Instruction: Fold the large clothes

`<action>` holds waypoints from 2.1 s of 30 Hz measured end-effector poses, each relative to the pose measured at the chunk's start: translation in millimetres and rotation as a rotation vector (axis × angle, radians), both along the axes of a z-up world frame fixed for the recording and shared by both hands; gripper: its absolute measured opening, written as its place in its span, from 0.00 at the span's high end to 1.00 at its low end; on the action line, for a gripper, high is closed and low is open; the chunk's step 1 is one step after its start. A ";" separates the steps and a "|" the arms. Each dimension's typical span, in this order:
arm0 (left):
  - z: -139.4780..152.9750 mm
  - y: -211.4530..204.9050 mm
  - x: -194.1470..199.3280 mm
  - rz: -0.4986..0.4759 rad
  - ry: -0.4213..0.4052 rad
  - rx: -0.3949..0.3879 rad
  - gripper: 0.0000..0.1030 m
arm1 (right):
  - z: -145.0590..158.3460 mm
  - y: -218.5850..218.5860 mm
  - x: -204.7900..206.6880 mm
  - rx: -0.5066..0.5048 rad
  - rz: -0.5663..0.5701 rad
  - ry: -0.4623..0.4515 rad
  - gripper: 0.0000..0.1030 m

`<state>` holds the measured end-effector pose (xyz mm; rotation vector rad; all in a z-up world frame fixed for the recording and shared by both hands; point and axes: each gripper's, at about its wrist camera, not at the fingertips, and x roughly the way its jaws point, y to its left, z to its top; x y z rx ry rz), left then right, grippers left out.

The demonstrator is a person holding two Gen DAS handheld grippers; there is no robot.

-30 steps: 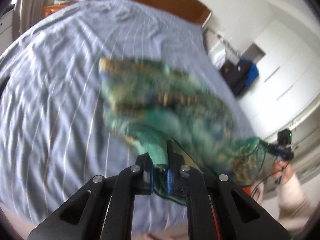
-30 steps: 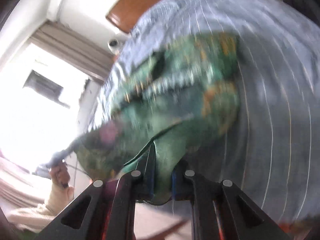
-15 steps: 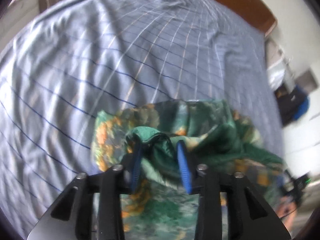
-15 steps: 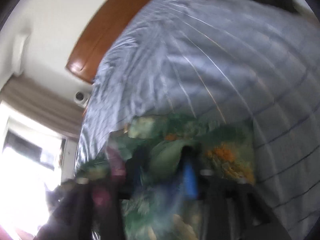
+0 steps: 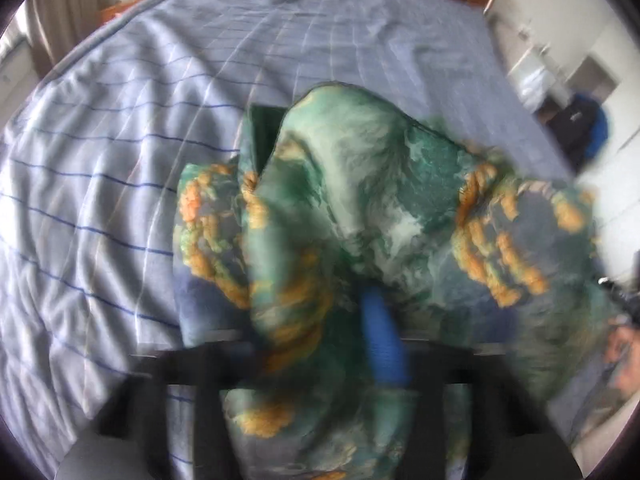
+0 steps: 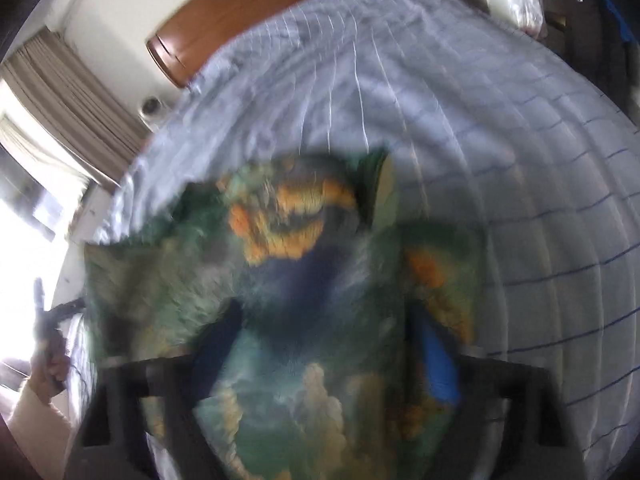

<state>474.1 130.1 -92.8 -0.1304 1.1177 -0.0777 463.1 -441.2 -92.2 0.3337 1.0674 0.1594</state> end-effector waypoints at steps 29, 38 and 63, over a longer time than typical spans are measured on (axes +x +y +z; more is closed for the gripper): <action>3.8 -5.0 -145.7 0.097 -0.289 0.133 0.06 | 29.1 9.6 -148.3 -0.125 -0.228 -0.360 0.17; -21.4 -50.7 -192.3 0.002 -0.217 0.147 0.06 | -4.3 17.2 -247.2 -0.038 -0.292 -0.344 0.17; -26.3 -129.2 -227.8 -0.261 -0.014 0.178 0.03 | -49.5 32.9 -267.3 -0.054 -0.211 -0.328 0.12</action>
